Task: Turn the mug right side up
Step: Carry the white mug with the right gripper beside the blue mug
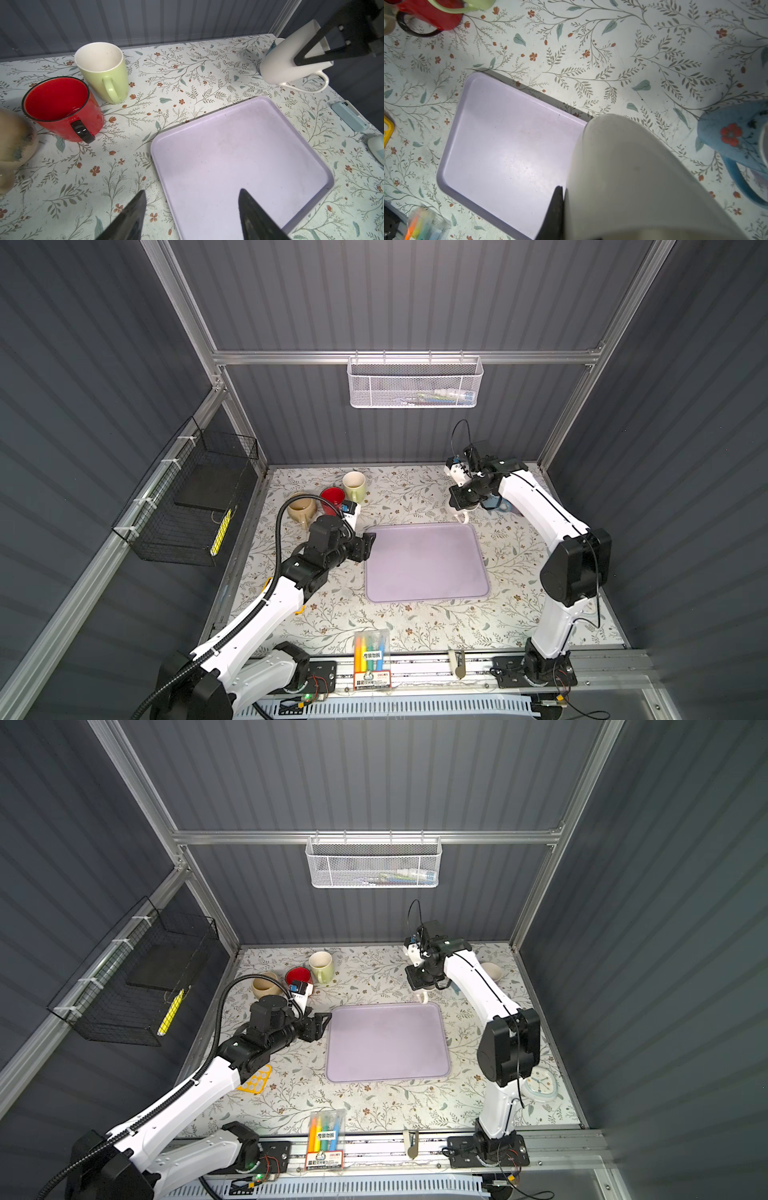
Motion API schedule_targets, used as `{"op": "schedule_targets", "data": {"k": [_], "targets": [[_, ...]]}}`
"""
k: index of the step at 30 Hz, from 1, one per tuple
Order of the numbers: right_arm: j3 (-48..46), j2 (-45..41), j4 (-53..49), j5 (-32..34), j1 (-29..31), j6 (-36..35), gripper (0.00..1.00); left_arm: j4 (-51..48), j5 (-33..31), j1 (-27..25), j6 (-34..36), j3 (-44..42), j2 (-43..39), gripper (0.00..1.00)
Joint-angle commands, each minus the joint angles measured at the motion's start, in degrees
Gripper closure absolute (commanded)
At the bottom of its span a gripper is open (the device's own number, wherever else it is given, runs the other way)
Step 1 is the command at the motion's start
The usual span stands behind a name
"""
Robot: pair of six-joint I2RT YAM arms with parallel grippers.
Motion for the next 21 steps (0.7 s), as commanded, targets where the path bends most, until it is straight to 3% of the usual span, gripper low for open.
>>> {"op": "schedule_targets", "data": {"k": [1,21], "targets": [[3.49,2.16,-2.08,1.79,-0.46,-1.67,1.0,-1.33,-0.69,0.25,1.19,-0.82,-1.79,0.3],[25.01,19.64,-10.51,1.36,-4.28,-7.67,1.0,-6.96,-1.37,0.25,1.54,0.56,-5.28,0.31]]}}
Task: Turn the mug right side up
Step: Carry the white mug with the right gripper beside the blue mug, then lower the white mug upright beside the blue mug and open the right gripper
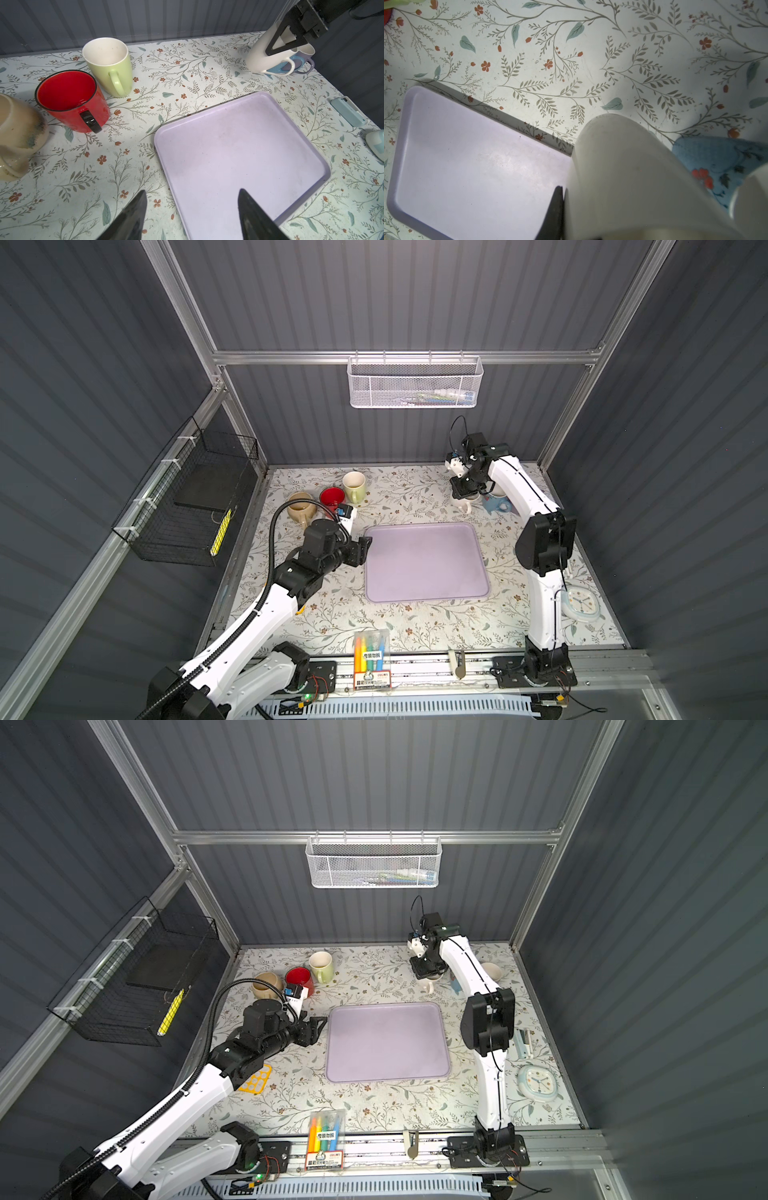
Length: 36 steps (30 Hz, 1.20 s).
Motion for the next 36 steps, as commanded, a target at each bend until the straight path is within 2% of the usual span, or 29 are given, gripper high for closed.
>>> {"op": "schedule_targets", "data": {"k": [1,21,36], "targets": [[4.18,1.32,-2.02,0.79,-0.23,-2.06,1.0,-2.31,-0.76,0.25,1.46,0.93,-1.29,0.31],[11.75,8.46,-2.87,2.2,-1.58,-3.78,1.0,-4.38,-1.77,0.25,0.93,0.8,-2.64,0.33],[12.24,10.84,-1.14,3.74,-2.0,-3.95,1.0,-5.09,-2.12,0.25,0.84,1.15,-2.55,0.33]]}}
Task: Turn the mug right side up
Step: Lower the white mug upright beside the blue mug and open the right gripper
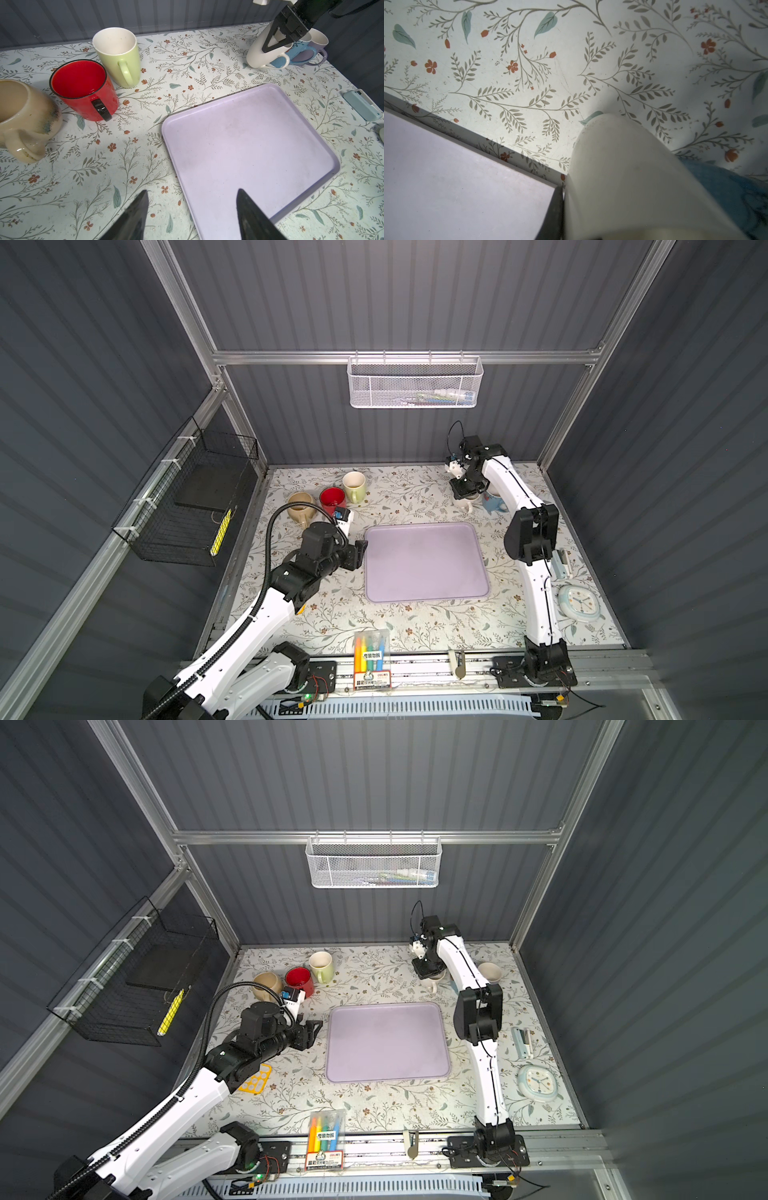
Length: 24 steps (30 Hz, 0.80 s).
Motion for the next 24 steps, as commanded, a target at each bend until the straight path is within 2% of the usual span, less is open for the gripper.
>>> {"op": "schedule_targets", "data": {"k": [1,24], "targets": [[2.03,0.47,1.44,1.27,-0.18,-0.96,1.0,-1.0,-0.46,0.27,0.54,1.2,-0.78,0.33],[2.57,3.37,2.19,1.6,-0.19,-0.83,1.0,-1.28,-0.66,0.25,0.62,1.16,-0.6,0.33]]}}
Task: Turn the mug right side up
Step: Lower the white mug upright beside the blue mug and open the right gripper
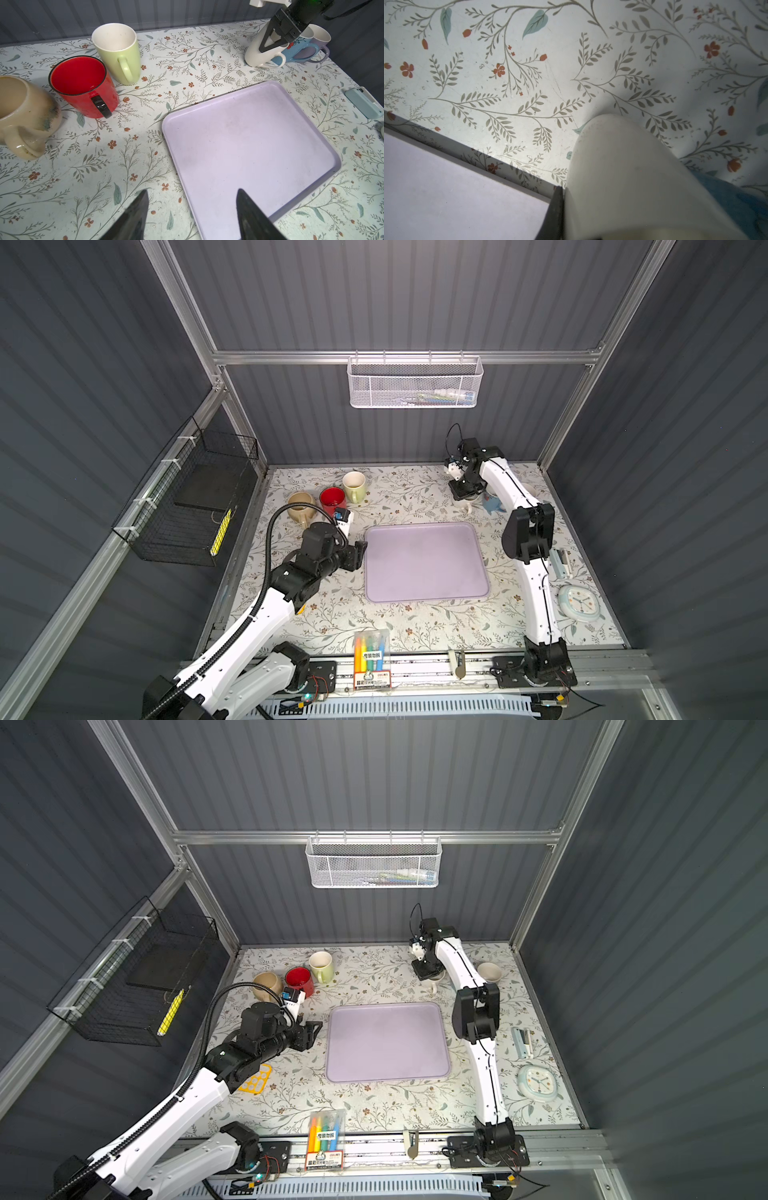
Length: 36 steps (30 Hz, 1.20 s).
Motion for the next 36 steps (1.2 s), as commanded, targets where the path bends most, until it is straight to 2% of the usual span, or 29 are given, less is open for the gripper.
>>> {"op": "schedule_targets", "data": {"k": [1,10,18,28,36], "targets": [[2.01,1.11,0.85,0.62,-0.19,-0.39,1.0,-0.62,-0.61,0.25,0.62,1.18,-0.58,0.33],[2.53,1.63,1.15,1.01,-0.1,-0.19,0.87,-0.66,-0.7,0.25,0.7,0.85,-0.68,0.33],[2.94,2.18,1.66,1.74,0.21,0.05,0.8,-0.58,-0.7,0.25,0.71,0.76,-0.87,0.33],[4.63,3.04,2.12,2.79,0.6,1.42,0.77,-0.92,-0.88,0.3,0.71,0.58,-1.3,0.34],[4.63,3.33,3.6,3.47,1.21,3.88,0.82,-1.1,-0.96,0.29,0.72,0.35,-1.84,0.34]]}}
